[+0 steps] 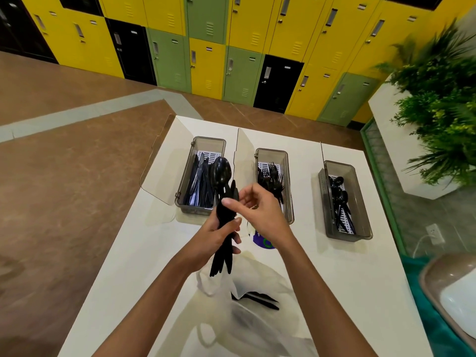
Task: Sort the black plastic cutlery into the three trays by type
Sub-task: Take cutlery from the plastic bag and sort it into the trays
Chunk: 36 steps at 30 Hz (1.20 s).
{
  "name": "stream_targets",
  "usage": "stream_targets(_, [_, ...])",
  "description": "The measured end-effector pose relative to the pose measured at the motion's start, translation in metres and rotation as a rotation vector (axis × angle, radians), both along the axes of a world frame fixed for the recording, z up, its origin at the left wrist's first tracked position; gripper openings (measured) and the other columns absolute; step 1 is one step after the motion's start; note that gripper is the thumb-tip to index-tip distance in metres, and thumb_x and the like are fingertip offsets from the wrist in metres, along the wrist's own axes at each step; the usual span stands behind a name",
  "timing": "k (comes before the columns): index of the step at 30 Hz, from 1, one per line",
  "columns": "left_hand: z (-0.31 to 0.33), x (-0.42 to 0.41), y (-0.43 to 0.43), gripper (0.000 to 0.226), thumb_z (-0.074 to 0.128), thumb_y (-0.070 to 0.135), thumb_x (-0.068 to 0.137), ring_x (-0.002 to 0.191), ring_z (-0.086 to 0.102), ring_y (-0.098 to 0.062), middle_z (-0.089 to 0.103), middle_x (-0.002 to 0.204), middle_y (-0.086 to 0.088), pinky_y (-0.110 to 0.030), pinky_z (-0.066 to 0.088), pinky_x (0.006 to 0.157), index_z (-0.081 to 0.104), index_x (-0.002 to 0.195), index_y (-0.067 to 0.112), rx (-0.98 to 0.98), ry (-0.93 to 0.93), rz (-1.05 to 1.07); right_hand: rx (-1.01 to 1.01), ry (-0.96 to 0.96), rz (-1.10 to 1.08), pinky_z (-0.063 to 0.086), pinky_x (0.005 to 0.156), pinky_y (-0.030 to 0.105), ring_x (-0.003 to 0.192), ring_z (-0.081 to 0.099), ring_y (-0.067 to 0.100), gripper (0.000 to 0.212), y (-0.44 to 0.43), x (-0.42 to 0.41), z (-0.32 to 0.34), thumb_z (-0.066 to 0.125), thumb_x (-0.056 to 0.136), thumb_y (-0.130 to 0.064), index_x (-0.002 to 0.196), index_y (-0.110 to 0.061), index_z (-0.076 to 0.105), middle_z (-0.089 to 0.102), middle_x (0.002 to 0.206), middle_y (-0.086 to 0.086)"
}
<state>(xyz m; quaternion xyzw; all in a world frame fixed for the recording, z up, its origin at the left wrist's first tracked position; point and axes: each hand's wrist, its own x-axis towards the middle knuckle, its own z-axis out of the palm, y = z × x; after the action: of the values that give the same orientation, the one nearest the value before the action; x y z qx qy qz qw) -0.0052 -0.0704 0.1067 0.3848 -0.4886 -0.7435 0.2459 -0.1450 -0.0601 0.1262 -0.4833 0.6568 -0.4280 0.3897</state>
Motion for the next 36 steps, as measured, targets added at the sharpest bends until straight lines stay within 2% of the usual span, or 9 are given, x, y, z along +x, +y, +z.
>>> stream_targets(7, [0.006, 0.006, 0.005, 0.036, 0.053, 0.028, 0.094, 0.069, 0.058, -0.009, 0.049, 0.087, -0.004, -0.03, 0.055, 0.062, 0.044, 0.128, 0.019, -0.047, -0.006, -0.024, 0.018, -0.15, 0.014, 0.048, 0.065, 0.024, 0.069, 0.057, 0.01, 0.022, 0.003, -0.002, -0.005, 0.073, 0.083, -0.025, 0.086, -0.006, 0.063, 0.06, 0.075, 0.005])
stream_targets(11, [0.01, 0.012, 0.006, 0.026, 0.048, 0.029, 0.096, 0.066, 0.057, -0.009, 0.05, 0.082, -0.003, -0.03, 0.055, 0.061, 0.051, 0.116, 0.013, 0.005, 0.027, 0.039, 0.06, -0.283, 0.058, 0.05, 0.069, 0.026, 0.07, 0.063, 0.007, 0.008, 0.005, -0.001, -0.002, 0.065, 0.09, -0.02, 0.083, -0.015, 0.064, 0.068, 0.074, -0.003])
stream_targets(17, [0.011, 0.025, 0.0, 0.025, 0.048, 0.033, 0.097, 0.066, 0.058, -0.013, 0.055, 0.081, -0.003, -0.03, 0.054, 0.06, 0.057, 0.105, 0.011, 0.025, 0.032, 0.097, 0.051, -0.355, 0.07, 0.051, 0.066, 0.024, 0.068, 0.064, 0.01, 0.007, -0.004, 0.01, 0.002, 0.061, 0.093, -0.016, 0.088, -0.011, 0.062, 0.068, 0.072, -0.001])
stream_targets(23, [0.012, 0.04, -0.012, 0.022, 0.047, 0.03, 0.097, 0.063, 0.058, -0.013, 0.055, 0.081, -0.005, -0.028, 0.054, 0.057, 0.058, 0.1, 0.011, -0.009, 0.018, 0.135, 0.055, -0.359, 0.111, 0.051, 0.063, 0.022, 0.067, 0.063, 0.011, 0.007, -0.02, 0.028, 0.004, 0.067, 0.088, -0.013, 0.092, -0.009, 0.064, 0.066, 0.076, 0.003])
stream_targets(26, [0.014, 0.048, -0.019, 0.023, 0.044, 0.03, 0.098, 0.058, 0.06, -0.013, 0.057, 0.08, -0.006, -0.024, 0.053, 0.054, 0.058, 0.101, 0.012, 0.012, 0.028, 0.171, 0.066, -0.38, 0.115, 0.05, 0.061, 0.022, 0.065, 0.061, 0.013, 0.005, -0.032, 0.038, 0.003, 0.066, 0.088, -0.009, 0.092, -0.008, 0.064, 0.065, 0.076, 0.002])
stream_targets(29, [0.011, 0.057, -0.029, 0.03, 0.042, 0.032, 0.099, 0.06, 0.062, -0.013, 0.064, 0.08, -0.005, -0.025, 0.054, 0.054, 0.061, 0.106, 0.01, 0.033, 0.035, 0.216, 0.08, -0.412, 0.097, 0.051, 0.066, 0.029, 0.072, 0.06, 0.022, 0.016, -0.047, 0.047, 0.003, 0.063, 0.091, -0.01, 0.103, 0.001, 0.063, 0.064, 0.085, 0.013])
stream_targets(32, [0.005, 0.065, -0.042, 0.028, 0.044, 0.028, 0.099, 0.063, 0.066, -0.01, 0.071, 0.078, 0.001, -0.028, 0.056, 0.055, 0.06, 0.113, 0.009, 0.047, 0.059, 0.283, 0.076, -0.462, 0.068, 0.053, 0.061, 0.023, 0.069, 0.065, 0.015, 0.011, -0.061, 0.054, 0.003, 0.058, 0.093, -0.008, 0.103, -0.004, 0.062, 0.063, 0.089, 0.014])
stream_targets(34, [0.0, 0.071, -0.052, 0.021, 0.044, 0.024, 0.1, 0.062, 0.067, -0.007, 0.071, 0.074, 0.004, -0.028, 0.057, 0.053, 0.059, 0.106, 0.01, 0.058, 0.05, 0.346, 0.078, -0.479, 0.054, 0.055, 0.06, 0.023, 0.074, 0.068, 0.015, 0.014, -0.071, 0.057, 0.003, 0.056, 0.094, -0.007, 0.107, -0.003, 0.06, 0.066, 0.094, 0.015])
stream_targets(36, [-0.007, 0.078, -0.062, 0.02, 0.045, 0.024, 0.099, 0.065, 0.068, -0.007, 0.068, 0.082, -0.001, -0.027, 0.057, 0.053, 0.058, 0.098, 0.009, 0.053, -0.002, 0.388, 0.083, -0.478, 0.046, 0.056, 0.06, 0.022, 0.079, 0.071, 0.015, 0.016, -0.084, 0.058, 0.005, 0.054, 0.095, -0.006, 0.11, -0.002, 0.058, 0.07, 0.097, 0.015])
